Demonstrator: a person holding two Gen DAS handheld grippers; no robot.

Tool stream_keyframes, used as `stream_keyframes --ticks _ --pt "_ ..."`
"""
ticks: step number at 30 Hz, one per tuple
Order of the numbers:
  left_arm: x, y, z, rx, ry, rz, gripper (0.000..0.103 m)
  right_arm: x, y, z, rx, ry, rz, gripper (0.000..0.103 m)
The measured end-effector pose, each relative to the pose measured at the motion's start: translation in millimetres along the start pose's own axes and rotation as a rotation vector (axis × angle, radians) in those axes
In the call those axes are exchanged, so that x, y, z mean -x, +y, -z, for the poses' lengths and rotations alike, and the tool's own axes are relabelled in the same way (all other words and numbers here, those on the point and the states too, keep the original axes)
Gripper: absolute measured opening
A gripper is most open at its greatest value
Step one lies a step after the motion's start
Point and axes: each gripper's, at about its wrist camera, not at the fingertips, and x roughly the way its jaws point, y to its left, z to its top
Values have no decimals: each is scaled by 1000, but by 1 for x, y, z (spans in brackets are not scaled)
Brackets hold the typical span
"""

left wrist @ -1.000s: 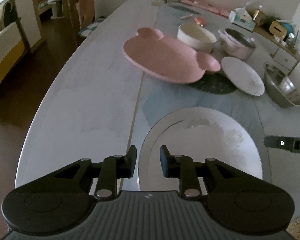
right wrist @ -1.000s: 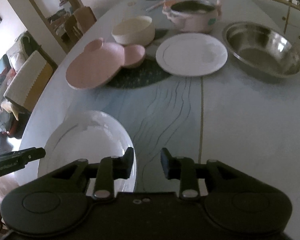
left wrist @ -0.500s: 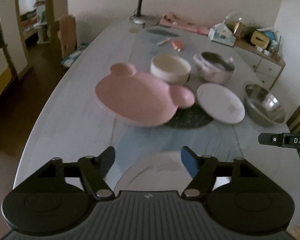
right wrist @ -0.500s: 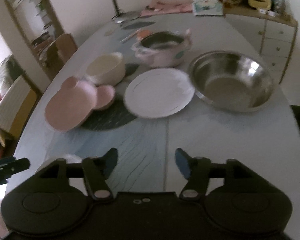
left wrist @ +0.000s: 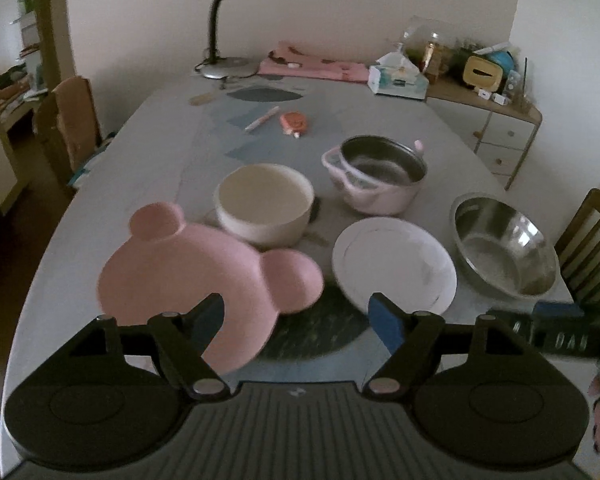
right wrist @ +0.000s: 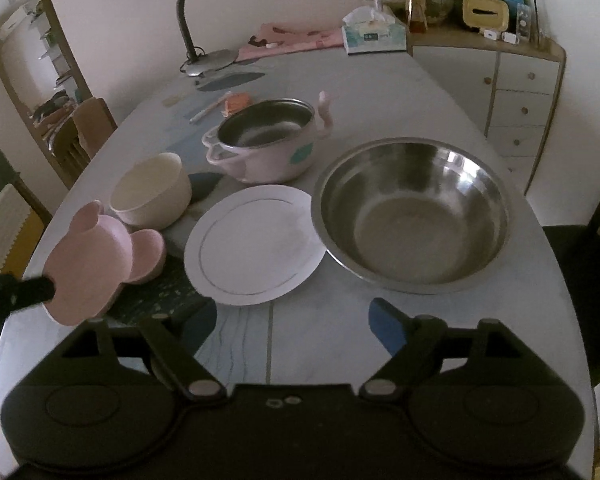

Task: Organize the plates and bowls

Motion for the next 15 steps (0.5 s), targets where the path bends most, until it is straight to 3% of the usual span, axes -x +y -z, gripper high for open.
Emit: stream_keyframes --ticks 7,15 --pt "-48 -18 -27 -15 40 26 79 -30 -6 -1 5 48 -14 82" --pt "-89 -41 -35 -124 60 23 79 -58 -10 -6 19 80 -25 80"
